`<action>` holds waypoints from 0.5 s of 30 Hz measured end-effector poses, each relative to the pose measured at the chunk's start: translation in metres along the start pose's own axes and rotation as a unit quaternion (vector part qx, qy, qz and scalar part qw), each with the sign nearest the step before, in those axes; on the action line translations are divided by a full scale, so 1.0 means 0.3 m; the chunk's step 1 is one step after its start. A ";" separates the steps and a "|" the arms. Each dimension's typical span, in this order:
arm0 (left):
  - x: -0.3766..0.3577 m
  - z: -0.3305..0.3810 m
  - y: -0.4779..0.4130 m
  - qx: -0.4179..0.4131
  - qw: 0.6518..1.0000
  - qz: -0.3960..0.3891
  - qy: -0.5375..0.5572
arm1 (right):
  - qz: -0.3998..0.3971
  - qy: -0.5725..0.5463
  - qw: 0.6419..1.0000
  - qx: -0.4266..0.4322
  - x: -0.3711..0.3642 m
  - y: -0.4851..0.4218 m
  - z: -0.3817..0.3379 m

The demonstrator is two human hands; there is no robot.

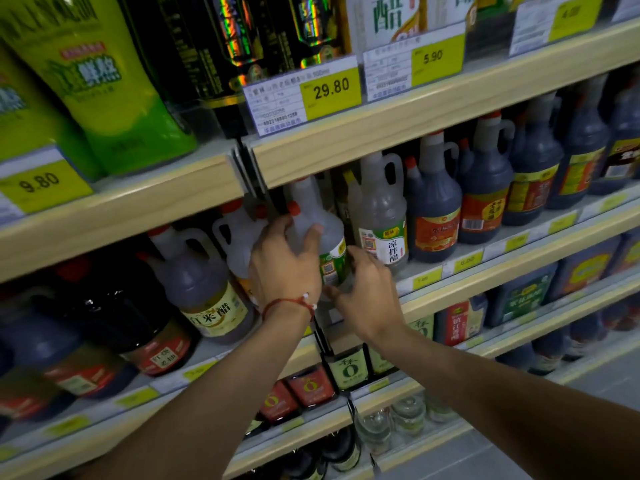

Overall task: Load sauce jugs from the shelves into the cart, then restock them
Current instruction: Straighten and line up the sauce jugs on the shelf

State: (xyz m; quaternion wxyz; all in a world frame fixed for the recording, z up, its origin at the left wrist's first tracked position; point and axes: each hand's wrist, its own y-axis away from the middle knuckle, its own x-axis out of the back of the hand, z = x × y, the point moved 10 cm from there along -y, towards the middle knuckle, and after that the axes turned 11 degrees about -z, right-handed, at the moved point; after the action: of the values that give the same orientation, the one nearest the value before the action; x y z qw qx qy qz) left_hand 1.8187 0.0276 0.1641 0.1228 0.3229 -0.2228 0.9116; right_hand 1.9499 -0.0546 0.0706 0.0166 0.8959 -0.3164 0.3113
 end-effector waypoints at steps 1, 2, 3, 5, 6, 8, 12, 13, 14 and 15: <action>0.008 0.002 0.001 0.012 1.000 0.005 -0.016 | 0.000 -0.006 1.000 -0.005 -0.006 -0.007 0.007; 0.020 0.004 0.002 0.020 0.999 0.013 -0.029 | -0.002 -0.010 1.000 -0.009 -0.012 -0.013 0.014; 0.028 0.003 0.000 0.023 0.999 0.020 -0.038 | -0.001 -0.013 1.000 -0.010 -0.016 -0.018 0.020; 0.033 0.003 -0.008 0.016 0.999 0.022 -0.045 | 0.008 -0.024 1.000 -0.015 -0.011 -0.020 0.034; 0.031 -0.003 -0.013 0.012 0.999 0.019 -0.038 | 0.013 -0.034 0.999 -0.020 -0.005 -0.017 0.043; 0.025 -0.019 -0.025 0.006 1.000 0.013 -0.014 | 0.022 -0.047 0.998 -0.021 0.008 -0.009 0.052; -0.009 -0.033 -0.048 -0.007 1.000 -0.002 0.015 | 0.027 -0.025 0.999 -0.003 0.015 0.000 0.041; -0.016 -0.032 -0.053 -0.009 1.000 0.000 0.025 | 0.026 -0.022 0.999 -0.003 0.015 0.000 0.039; -0.021 -0.033 -0.056 -0.004 1.000 0.002 0.029 | 0.028 -0.026 0.999 -0.005 0.016 0.000 0.040; -0.026 -0.036 -0.060 0.003 1.000 0.004 0.029 | 0.031 -0.032 0.999 -0.008 0.017 -0.001 0.041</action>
State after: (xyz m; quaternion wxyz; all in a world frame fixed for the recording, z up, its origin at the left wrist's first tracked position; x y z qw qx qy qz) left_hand 1.8256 0.0479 0.1575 0.1243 0.2960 -0.2173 0.9218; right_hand 1.9600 -0.0600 0.0637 0.0039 0.8950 -0.3470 0.2801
